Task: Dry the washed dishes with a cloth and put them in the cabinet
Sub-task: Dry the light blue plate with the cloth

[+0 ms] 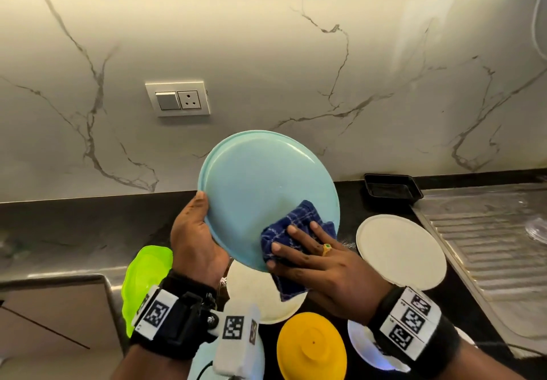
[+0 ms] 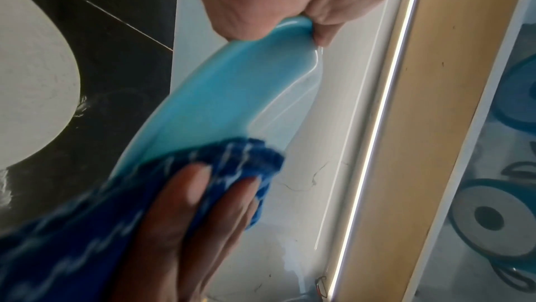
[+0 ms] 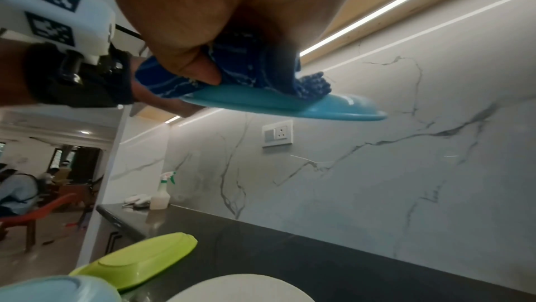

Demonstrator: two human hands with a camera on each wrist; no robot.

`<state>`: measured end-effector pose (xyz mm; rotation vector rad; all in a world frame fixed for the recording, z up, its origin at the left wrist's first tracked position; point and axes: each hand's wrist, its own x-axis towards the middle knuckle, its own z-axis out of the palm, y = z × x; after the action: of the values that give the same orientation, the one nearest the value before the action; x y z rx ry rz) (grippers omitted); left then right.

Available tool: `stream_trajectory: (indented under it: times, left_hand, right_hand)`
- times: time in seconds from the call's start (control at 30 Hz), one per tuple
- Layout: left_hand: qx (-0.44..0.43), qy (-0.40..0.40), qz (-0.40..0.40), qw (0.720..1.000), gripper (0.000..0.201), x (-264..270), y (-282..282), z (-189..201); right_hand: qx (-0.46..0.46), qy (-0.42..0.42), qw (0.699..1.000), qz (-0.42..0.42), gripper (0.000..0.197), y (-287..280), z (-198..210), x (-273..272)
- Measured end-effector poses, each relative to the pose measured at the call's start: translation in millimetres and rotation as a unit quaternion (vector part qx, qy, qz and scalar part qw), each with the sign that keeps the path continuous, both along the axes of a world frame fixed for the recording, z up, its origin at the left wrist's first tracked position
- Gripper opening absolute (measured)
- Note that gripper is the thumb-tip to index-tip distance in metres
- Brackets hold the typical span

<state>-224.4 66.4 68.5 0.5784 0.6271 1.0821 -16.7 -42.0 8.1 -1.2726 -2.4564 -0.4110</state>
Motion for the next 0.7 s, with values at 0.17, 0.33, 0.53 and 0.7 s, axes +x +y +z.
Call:
stream_trajectory:
  times: [0.17,0.33,0.53,0.7]
  left_hand:
    - [-0.003,0.016,0.006,1.0,0.054,2,5,-10]
    - [-0.053,0.033,-0.009,0.998,0.075,-1,11,-26]
    - [0.003,0.029,0.054,0.998,0.052,-10,16,-20]
    - [0.011,0.052,0.065,0.996,0.052,-4,5,-21]
  right_hand:
    - [-0.037,0.013,0.999,-0.02,0.068,7,1,-15]
    - [-0.005,0.048,0.997,-0.054,0.054,20,16,-63]
    - [-0.06,0.11,0.989,-0.081,0.07,3,-3,-19]
    - [-0.161,0.159,0.968,-0.105,0.075,4,-10,-7]
